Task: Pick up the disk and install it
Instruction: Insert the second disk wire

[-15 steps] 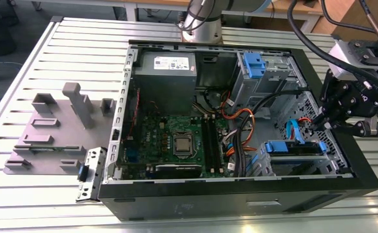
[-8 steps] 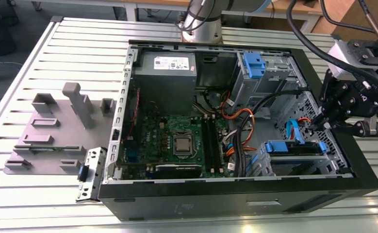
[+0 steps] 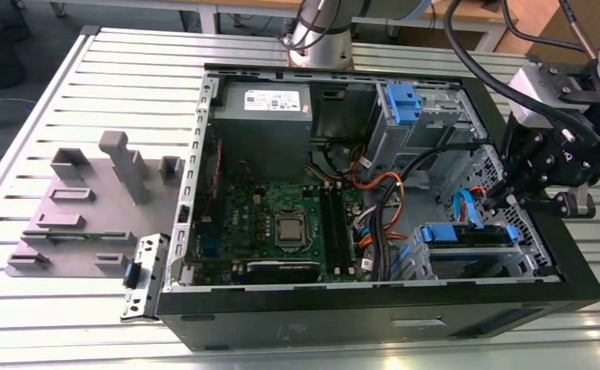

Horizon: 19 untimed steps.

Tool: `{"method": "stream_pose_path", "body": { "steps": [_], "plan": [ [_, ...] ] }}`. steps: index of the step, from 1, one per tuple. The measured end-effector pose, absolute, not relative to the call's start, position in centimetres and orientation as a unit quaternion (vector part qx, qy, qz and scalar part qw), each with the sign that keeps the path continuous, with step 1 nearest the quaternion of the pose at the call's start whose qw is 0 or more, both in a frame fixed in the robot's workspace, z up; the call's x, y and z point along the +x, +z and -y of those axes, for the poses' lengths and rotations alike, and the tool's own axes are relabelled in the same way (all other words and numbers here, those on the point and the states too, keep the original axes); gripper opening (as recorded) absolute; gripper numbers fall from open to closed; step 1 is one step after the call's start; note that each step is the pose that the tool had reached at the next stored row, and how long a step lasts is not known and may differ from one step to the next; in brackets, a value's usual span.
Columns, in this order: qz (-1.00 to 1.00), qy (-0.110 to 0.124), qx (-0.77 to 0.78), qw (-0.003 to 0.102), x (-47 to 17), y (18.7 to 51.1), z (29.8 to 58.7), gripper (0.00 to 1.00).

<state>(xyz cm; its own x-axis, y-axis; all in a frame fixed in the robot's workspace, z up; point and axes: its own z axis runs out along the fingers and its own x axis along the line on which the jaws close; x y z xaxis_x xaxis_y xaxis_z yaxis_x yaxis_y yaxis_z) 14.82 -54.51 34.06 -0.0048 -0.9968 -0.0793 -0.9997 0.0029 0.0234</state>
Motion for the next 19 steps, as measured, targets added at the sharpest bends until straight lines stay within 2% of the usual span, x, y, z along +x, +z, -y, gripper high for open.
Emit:
{"method": "stream_pose_path", "body": {
  "steps": [19],
  "plan": [
    [-0.708,0.035,-0.705,0.019,14.4,34.0,55.9,0.16]
  ]
}}
